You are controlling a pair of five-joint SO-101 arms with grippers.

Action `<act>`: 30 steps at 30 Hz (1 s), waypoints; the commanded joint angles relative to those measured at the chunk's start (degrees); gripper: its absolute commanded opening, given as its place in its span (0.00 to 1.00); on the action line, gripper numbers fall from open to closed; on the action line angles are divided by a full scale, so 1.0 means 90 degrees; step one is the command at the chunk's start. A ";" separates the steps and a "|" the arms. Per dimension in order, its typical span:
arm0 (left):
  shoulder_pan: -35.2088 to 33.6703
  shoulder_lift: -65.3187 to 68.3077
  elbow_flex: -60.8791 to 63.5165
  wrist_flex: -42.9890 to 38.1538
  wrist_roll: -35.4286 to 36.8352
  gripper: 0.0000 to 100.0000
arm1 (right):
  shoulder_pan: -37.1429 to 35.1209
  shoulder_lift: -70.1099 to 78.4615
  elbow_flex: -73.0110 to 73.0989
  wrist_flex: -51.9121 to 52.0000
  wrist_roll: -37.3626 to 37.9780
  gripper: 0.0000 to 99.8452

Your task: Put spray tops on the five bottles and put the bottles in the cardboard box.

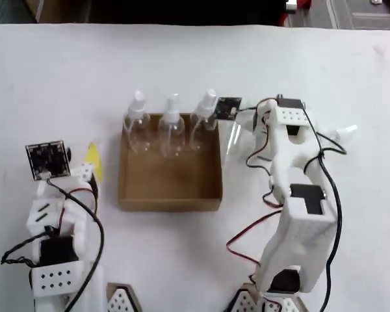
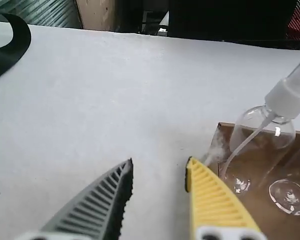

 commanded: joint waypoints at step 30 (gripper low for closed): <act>0.0054 -0.0112 0.0049 -0.0293 -0.0068 0.17 | 0.0894 -0.1216 -0.0098 0.1206 -0.2325 0.02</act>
